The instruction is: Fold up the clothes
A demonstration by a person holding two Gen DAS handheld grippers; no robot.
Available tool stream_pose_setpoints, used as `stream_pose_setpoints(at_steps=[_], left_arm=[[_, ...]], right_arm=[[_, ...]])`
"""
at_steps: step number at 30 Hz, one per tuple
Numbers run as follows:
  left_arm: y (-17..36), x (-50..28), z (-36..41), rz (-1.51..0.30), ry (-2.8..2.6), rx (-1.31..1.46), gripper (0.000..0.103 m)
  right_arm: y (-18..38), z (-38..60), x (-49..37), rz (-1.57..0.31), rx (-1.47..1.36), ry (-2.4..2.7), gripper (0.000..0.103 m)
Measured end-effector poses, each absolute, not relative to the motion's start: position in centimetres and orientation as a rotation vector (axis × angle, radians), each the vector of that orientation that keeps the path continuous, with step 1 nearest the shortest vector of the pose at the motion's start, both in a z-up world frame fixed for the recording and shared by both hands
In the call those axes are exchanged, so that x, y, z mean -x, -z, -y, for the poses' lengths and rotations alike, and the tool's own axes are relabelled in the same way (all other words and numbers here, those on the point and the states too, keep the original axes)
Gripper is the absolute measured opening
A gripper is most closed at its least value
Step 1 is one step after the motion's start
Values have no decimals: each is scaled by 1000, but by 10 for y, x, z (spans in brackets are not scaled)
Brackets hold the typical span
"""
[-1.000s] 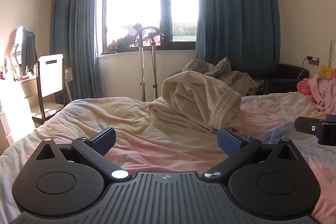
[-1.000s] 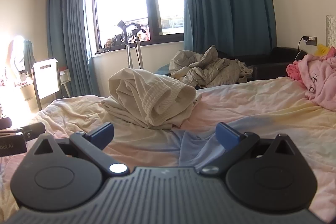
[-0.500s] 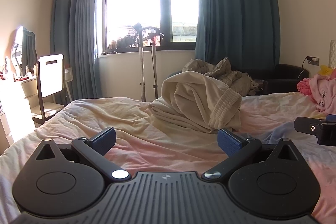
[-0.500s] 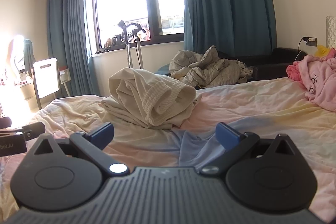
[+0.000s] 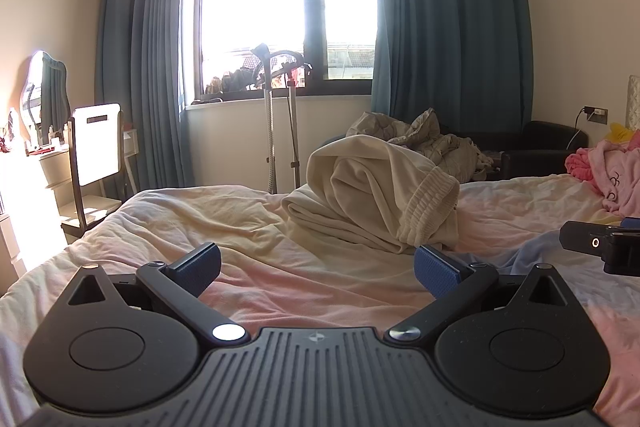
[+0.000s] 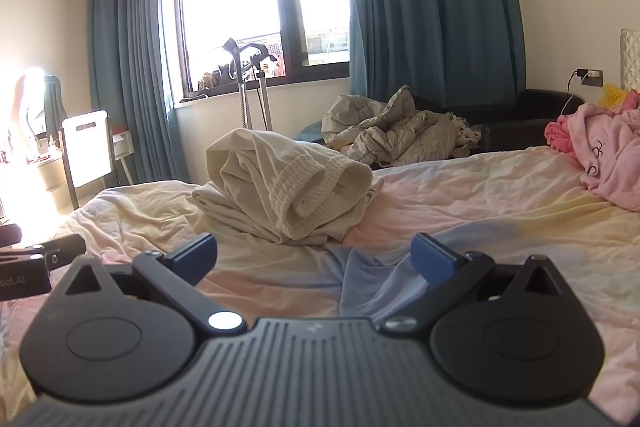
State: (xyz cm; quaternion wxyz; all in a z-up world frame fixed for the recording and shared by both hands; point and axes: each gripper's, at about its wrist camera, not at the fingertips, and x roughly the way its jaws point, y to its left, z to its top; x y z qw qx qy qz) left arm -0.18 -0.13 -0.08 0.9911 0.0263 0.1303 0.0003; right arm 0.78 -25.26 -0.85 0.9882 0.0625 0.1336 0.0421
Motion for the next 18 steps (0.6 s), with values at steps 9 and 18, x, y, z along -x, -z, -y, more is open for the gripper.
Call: stream_pose_setpoints(at_steps=[9, 18], left_arm=[[0, 2, -1, -259, 4, -47, 103], [1, 1, -1, -262, 7, -49, 103]], right_arm=[[8, 252, -8, -269, -125, -86, 103], [9, 252, -9, -270, -128, -85, 103]])
